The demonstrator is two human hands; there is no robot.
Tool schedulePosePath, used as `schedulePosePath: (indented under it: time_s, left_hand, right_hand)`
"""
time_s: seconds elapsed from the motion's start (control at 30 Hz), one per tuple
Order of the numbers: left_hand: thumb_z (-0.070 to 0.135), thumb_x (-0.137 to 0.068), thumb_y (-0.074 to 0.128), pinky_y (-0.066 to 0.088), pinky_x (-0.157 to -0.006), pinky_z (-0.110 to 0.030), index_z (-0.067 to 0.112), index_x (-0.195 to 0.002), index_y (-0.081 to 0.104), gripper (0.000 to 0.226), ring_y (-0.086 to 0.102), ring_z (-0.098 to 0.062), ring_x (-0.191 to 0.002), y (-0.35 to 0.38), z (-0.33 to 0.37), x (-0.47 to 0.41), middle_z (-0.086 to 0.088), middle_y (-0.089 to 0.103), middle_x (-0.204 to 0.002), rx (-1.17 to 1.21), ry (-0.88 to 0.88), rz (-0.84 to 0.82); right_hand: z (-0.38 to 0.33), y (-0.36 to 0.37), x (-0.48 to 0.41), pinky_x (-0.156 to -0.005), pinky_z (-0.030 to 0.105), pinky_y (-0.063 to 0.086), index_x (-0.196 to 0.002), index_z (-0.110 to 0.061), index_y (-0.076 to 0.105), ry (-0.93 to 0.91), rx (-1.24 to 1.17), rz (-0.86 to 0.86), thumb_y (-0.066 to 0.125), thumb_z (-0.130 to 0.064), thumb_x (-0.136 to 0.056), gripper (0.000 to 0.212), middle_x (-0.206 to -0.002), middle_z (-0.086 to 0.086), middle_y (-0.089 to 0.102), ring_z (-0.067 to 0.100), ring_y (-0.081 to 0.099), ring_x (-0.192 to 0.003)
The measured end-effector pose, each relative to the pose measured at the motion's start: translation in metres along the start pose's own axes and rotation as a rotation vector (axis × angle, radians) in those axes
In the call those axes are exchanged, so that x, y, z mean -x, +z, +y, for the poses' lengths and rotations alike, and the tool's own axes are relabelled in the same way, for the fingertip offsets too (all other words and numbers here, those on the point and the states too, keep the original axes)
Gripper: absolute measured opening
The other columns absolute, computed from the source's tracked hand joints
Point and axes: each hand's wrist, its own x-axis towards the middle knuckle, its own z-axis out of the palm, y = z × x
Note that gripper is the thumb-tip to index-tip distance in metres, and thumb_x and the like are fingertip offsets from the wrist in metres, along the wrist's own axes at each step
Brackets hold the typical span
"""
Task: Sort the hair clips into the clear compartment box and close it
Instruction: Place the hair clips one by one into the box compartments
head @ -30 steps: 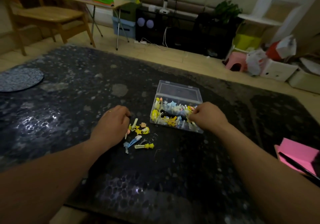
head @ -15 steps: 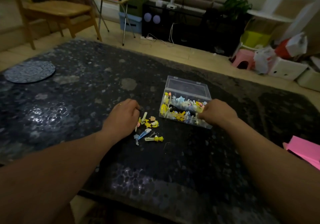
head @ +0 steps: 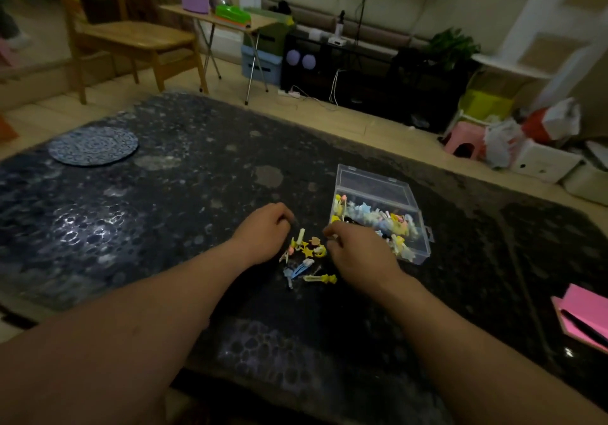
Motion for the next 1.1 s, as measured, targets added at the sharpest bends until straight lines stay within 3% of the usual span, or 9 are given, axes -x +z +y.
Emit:
schedulePosePath:
  time_s: [0.07,0.13,0.23,0.4,0.47,0.63,0.73,0.83,1.1]
  left_hand:
    - [0.023,-0.100,0.051,0.048,-0.098,-0.035,0.023,-0.116,0.067,0.023,0.059,-0.019,-0.111,-0.002,0.002,-0.003,0.003,0.061,-0.123,-0.083,0.024,-0.067]
    - [0.028,-0.100,0.051,0.049,-0.096,-0.038,0.025,-0.118,0.065,0.023,0.059,-0.020,-0.110,-0.003,0.004,-0.007,0.003,0.059,-0.123,-0.151,0.043,-0.125]
    - [0.029,-0.100,0.051,0.048,-0.099,-0.041,0.024,-0.121,0.064,0.026,0.057,-0.022,-0.113,-0.003,0.007,-0.013,0.000,0.058,-0.123,-0.223,0.068,-0.148]
    - [0.030,-0.102,0.050,0.046,-0.104,-0.044,0.023,-0.127,0.063,0.029,0.054,-0.024,-0.121,-0.004,0.009,-0.021,-0.001,0.060,-0.128,-0.229,0.052,-0.134]
    - [0.030,-0.102,0.051,0.048,-0.103,-0.043,0.025,-0.126,0.063,0.028,0.056,-0.023,-0.119,-0.007,0.012,-0.023,-0.002,0.061,-0.130,-0.192,0.021,-0.134]
    - [0.027,-0.105,0.049,0.053,-0.088,-0.035,0.024,-0.140,0.057,0.036,0.068,-0.023,-0.099,0.002,0.030,-0.022,-0.005,0.065,-0.127,-0.001,-0.033,-0.131]
    - [0.030,-0.102,0.050,0.051,-0.100,-0.040,0.035,-0.145,0.052,0.043,0.063,-0.023,-0.117,0.016,0.041,-0.020,-0.001,0.064,-0.135,-0.066,0.042,-0.140]
    - [0.034,-0.100,0.048,0.045,-0.104,-0.042,0.044,-0.144,0.051,0.045,0.060,-0.021,-0.120,0.027,0.048,-0.018,0.005,0.064,-0.128,-0.196,0.138,-0.096]
    - [0.038,-0.102,0.046,0.031,-0.116,-0.046,0.041,-0.141,0.053,0.040,0.056,-0.014,-0.126,0.033,0.059,-0.006,0.011,0.062,-0.131,-0.302,0.214,-0.115]
  right_hand:
    - [-0.006,0.008,-0.010,-0.088,0.043,0.058,-0.130,-0.026,0.070,0.001,0.087,-0.015,0.051,-0.031,-0.108,0.029,-0.124,0.000,0.074,0.028,0.069,-0.113]
    - [-0.008,0.018,-0.017,-0.078,0.041,0.057,-0.118,-0.025,0.072,0.000,0.184,-0.031,0.049,-0.034,-0.107,0.027,-0.113,0.001,0.075,0.030,0.071,-0.105]
    - [-0.010,0.027,-0.022,-0.065,0.037,0.045,-0.107,-0.024,0.068,0.004,0.256,-0.017,0.050,-0.032,-0.106,0.019,-0.100,0.002,0.072,0.031,0.070,-0.093]
    - [-0.012,0.022,-0.022,-0.068,0.041,0.053,-0.109,-0.021,0.059,-0.029,0.214,-0.005,0.051,-0.025,-0.105,0.010,-0.097,0.005,0.070,0.033,0.067,-0.087]
    - [-0.009,0.013,-0.018,-0.072,0.043,0.056,-0.107,-0.024,0.060,-0.022,0.128,0.021,0.052,-0.032,-0.106,0.011,-0.096,0.001,0.071,0.028,0.067,-0.087]
    - [0.031,-0.027,-0.011,-0.066,0.026,0.046,-0.098,-0.031,0.067,0.108,-0.059,0.201,0.064,-0.037,-0.103,0.007,-0.092,-0.013,0.066,0.002,0.060,-0.081]
    - [0.079,-0.049,-0.013,-0.065,0.028,0.042,-0.093,-0.027,0.068,0.308,-0.083,0.279,0.069,-0.032,-0.100,0.009,-0.084,-0.011,0.065,0.010,0.062,-0.078]
    - [0.114,-0.055,-0.017,-0.062,0.031,0.044,-0.087,-0.024,0.066,0.431,-0.026,0.259,0.069,-0.035,-0.098,0.016,-0.080,-0.009,0.065,0.016,0.064,-0.077]
    - [0.119,-0.040,-0.033,-0.065,0.031,0.053,-0.085,-0.020,0.079,0.391,0.093,0.108,0.069,-0.038,-0.095,0.022,-0.081,-0.003,0.074,0.016,0.065,-0.071]
